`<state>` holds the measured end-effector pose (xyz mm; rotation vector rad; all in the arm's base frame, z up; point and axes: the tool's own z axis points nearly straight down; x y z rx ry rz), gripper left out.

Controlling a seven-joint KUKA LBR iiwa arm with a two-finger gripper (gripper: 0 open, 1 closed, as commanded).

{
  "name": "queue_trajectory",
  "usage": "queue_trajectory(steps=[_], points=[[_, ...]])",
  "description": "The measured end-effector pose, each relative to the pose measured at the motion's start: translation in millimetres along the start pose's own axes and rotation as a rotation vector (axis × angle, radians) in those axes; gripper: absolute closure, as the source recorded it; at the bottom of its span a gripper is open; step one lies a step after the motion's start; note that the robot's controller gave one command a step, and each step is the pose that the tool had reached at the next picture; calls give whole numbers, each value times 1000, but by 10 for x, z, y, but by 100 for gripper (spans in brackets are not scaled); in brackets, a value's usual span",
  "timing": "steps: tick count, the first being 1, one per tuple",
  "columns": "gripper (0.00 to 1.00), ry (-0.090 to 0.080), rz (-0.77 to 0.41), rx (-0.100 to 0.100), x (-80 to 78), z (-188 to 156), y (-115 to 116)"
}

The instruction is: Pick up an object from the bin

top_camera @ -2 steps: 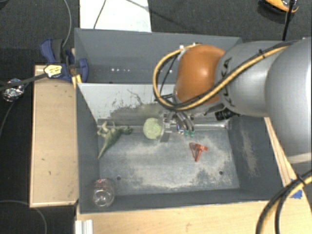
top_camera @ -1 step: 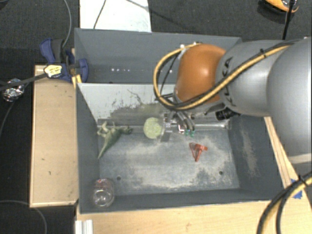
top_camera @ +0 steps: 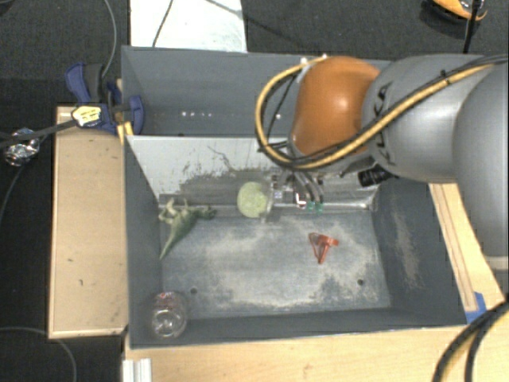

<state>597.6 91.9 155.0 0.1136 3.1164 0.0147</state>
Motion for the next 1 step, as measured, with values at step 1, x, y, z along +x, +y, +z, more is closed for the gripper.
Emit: queue_trajectory(steps=[1], points=[[100,1,0,0,0,-328,3]])
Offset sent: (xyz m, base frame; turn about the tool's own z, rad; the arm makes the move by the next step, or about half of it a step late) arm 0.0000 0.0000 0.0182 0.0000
